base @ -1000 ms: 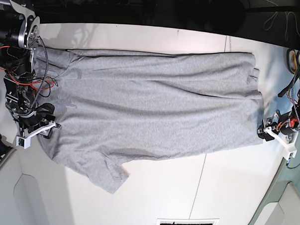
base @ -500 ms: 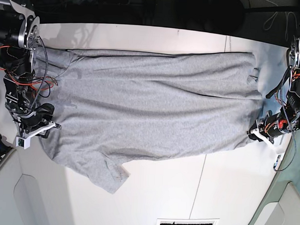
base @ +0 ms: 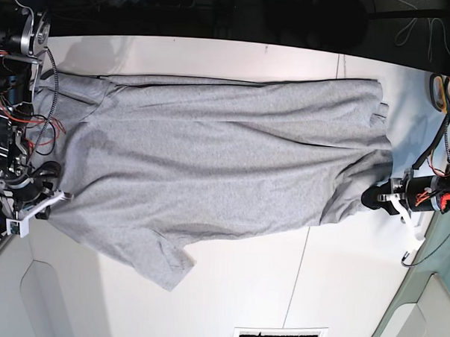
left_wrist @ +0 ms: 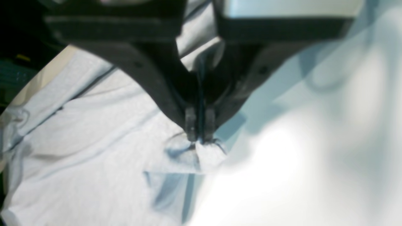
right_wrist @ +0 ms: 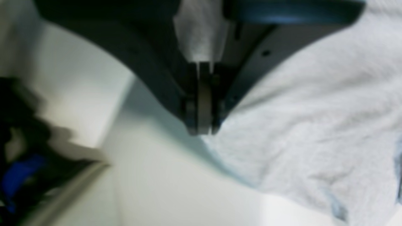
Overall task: Layout the t-shirt on the table in an organized manner, then fold the t-shirt properly
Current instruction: 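Grasp the shirt's long edge with both grippers, then lift the grasped edge with both grippers and fold it over the shirt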
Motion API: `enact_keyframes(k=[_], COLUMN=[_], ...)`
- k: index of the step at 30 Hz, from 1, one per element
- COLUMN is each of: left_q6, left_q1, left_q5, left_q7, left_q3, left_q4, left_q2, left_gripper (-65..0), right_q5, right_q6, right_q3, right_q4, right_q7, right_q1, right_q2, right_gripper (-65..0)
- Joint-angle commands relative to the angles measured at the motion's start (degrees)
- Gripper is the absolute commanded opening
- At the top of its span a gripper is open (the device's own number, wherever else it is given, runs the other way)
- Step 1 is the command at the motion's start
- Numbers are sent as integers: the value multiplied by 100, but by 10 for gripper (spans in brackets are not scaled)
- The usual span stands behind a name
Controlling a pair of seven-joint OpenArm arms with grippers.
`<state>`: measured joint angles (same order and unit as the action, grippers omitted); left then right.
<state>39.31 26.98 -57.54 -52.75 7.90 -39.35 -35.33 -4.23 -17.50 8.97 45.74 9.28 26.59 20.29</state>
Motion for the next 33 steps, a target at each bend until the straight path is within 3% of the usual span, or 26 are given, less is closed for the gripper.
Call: enact_keyframes(k=[1,6,10,15,21,22,24,26,33], left_q6=[69,69,69,69,69,69,69,69,69], left_q1=[70,-326,-763,-1086,-1145,-1145,-1145,-1147,-1226], left_q5=[-203,-885,-960,-1128,-1110,-1113,-1104,-1082,-1025], left_q7=[-96,-649,-662,-623,-540,-501,-494,-494,-503], left_q3=[-26,-26,-26,-28,-28,-28,-28,-26,-26], left_q4=[-153,-667,-1056,-1235,-1235,-1235,-1235,-1235,-1235], left_q2=[-160,-487,-662,-785,-782,-782,-767,-743,-721], left_gripper=[-650,-650,-650,-650,-650,-650,-650,-650,-650], right_q5=[-111,-369,-391,-909,-1344,-1342,-1449,-1639,-1652], right_q6=[-35,-31,-37,-136,-140,-105,-50,-44,-26], right_q3=[17,59,463,1099,1235,1235,1235,1235,1281], right_q4=[254,839,1279,1641,1635,1635,1635,1637,1637], right_q7=[-127,-127,-133,-133,-131,-133,-136,-146,-195], right_q1=[20,-667,-1257,-1871,-2094,-2087,-2046,-1958,-1097], right_q2=[157,411,431,428,361,328,269,243,15], right_gripper=[-650,-650,-650,-650,-650,-634,-441,-323,-307])
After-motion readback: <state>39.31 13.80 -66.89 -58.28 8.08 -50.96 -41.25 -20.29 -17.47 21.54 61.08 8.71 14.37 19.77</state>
